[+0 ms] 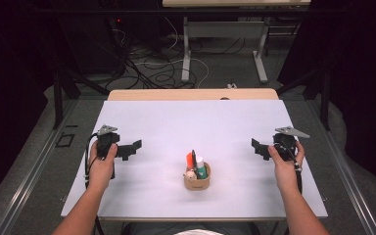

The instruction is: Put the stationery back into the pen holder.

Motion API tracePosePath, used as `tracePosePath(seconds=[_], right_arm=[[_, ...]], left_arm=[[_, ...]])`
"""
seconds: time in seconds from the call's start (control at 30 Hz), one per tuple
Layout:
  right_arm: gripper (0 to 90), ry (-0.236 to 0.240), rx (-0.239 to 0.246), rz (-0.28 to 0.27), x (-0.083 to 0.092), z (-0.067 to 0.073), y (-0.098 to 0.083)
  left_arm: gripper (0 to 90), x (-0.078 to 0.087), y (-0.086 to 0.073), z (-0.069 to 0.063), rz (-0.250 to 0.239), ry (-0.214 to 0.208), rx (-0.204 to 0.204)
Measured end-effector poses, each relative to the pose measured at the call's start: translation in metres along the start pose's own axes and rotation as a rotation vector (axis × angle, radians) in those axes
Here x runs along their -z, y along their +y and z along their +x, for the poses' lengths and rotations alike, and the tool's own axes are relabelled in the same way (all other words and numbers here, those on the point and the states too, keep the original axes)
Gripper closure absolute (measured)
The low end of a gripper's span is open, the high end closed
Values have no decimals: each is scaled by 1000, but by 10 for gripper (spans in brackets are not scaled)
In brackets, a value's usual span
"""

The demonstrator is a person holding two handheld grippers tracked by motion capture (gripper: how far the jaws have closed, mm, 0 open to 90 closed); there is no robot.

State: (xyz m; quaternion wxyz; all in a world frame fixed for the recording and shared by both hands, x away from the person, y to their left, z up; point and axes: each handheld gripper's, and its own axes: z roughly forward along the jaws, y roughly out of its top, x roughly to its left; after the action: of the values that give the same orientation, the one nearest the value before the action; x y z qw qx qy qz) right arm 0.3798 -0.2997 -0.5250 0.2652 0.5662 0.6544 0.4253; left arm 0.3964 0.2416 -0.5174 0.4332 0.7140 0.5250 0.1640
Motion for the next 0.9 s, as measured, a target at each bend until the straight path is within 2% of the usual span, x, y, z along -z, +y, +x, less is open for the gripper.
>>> tracePosePath(seconds=[0.03, 0.13, 0.37, 0.9], right_arm=[[0, -13, -15, 8, -1, 0, -2], [0, -33, -10, 25, -5, -4, -6], [0, -14, -18, 57, -9, -4, -11], [0, 2, -8, 74, -12, -3, -13]], left_arm=[[12, 0, 0, 1, 6, 1, -1], [11, -1, -2, 3, 7, 8, 8], [12, -4, -4, 8, 11, 8, 17], [11, -2, -4, 14, 14, 24, 21]])
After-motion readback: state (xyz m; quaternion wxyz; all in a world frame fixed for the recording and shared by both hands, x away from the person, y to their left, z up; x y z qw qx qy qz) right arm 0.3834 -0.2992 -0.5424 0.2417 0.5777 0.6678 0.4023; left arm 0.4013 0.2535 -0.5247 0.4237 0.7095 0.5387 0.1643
